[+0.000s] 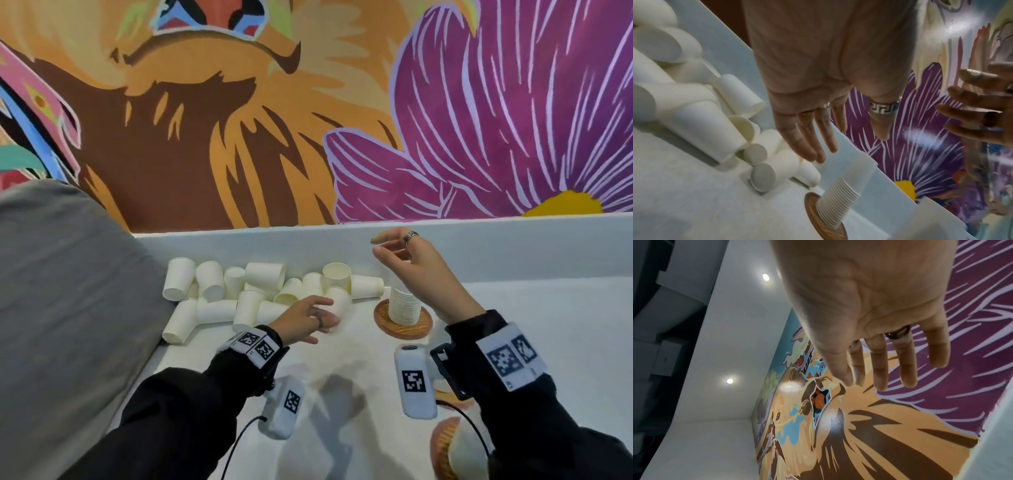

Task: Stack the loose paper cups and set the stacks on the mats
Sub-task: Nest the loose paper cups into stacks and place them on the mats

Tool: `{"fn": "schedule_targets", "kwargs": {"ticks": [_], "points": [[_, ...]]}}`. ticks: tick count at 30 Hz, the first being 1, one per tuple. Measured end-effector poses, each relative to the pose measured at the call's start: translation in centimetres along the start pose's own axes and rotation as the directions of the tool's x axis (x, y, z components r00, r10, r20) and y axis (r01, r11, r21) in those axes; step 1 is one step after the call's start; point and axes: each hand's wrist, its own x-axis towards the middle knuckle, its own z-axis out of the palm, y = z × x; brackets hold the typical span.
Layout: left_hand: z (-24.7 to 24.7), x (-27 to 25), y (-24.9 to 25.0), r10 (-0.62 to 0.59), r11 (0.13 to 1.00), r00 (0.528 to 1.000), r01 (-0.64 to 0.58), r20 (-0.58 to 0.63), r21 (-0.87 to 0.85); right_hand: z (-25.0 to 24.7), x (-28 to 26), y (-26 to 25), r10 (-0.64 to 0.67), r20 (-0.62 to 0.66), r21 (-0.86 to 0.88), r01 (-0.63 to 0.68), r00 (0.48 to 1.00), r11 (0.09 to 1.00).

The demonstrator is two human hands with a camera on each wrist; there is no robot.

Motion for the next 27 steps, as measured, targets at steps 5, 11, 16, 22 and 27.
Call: {"fn": "schedule_targets", "kwargs": {"ticks": [5, 11, 16, 22, 27], "points": [[-5.6, 2.0, -2.0, -0.028, 1.0, 0.989, 0.029, -0.143, 0.005, 4.5, 3.0, 1.1, 0.045, 0.018, 0.03, -0.046, 0.999, 0.999], [-9.3, 5.0, -4.5, 0.001, 0.991, 0.971, 0.031, -0.238, 0.128, 10.1, 7.1, 5.0, 0.162, 0.044, -0.024, -0.161, 0.986, 0.987], [-10.2, 7.7, -7.5, 0.032, 0.91, 0.971, 0.069, -0.236, 0.409, 14.7, 9.4, 11.4, 0.333, 0.101, -0.235, -0.303, 0.937, 0.924], [-10.3, 9.9, -9.7, 0.03, 0.667, 0.993, 0.067, -0.116, 0.742, 18.2, 10.4, 16.4, 0.442, 0.16, -0.44, -0.337, 0.883, 0.832], [-10.2, 11.4, -10.7, -0.007, 0.565, 0.999, 0.035, -0.037, 0.825, 19.8, 11.1, 18.8, 0.465, 0.185, -0.499, -0.325, 0.866, 0.804]]}}
